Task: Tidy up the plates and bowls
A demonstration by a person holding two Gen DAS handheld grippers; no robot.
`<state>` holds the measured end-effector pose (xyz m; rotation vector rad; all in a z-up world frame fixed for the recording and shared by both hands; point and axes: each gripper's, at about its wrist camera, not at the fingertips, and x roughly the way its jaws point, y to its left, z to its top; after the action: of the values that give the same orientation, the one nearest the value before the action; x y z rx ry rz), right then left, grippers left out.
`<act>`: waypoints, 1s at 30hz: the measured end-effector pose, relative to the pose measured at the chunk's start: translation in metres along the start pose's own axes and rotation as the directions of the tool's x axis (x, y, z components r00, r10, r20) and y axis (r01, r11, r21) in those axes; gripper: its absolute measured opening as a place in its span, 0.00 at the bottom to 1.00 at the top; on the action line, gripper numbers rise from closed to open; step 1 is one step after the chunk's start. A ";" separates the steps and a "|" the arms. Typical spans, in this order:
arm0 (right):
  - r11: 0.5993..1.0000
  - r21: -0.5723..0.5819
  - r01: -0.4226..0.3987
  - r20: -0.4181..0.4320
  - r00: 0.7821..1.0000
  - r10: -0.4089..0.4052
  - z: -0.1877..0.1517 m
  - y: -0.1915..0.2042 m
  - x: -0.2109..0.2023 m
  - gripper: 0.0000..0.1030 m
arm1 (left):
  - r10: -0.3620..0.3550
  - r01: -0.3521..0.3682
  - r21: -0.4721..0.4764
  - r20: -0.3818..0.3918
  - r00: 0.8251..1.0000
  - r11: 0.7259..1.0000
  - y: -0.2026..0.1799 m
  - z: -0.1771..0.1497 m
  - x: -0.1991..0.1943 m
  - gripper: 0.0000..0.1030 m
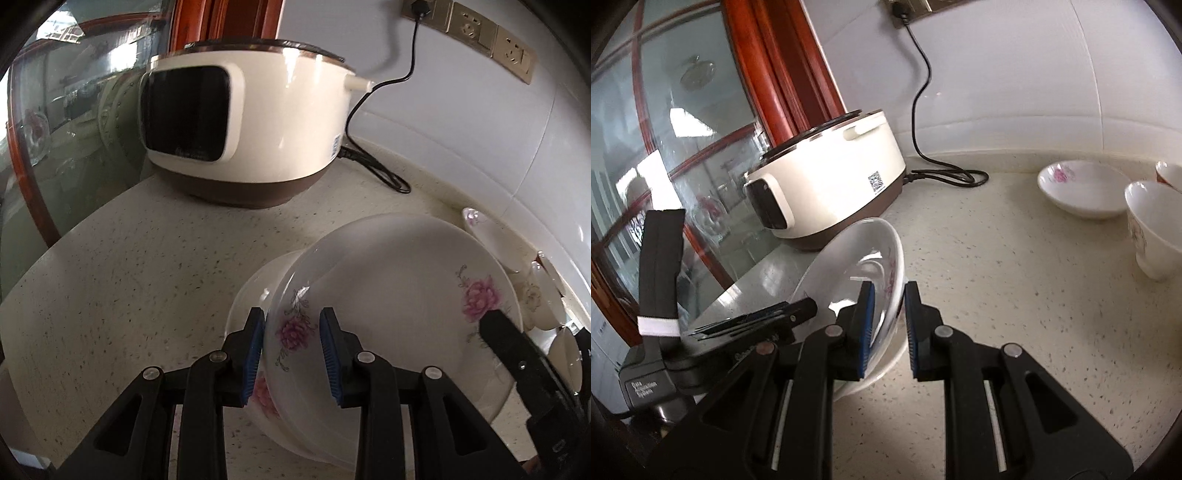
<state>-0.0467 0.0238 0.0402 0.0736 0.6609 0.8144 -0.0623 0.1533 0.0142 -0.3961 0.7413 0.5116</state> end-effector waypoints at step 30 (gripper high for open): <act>0.994 -0.107 0.014 -0.071 0.997 -0.021 -0.003 0.017 0.017 0.60 | 0.068 -0.069 0.012 0.096 0.993 0.998 0.007 0.005 -0.013 0.64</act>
<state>-0.0510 0.0463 0.0340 -0.0586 0.6836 0.8370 -0.0718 0.1577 0.0255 -0.3303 0.6676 0.5851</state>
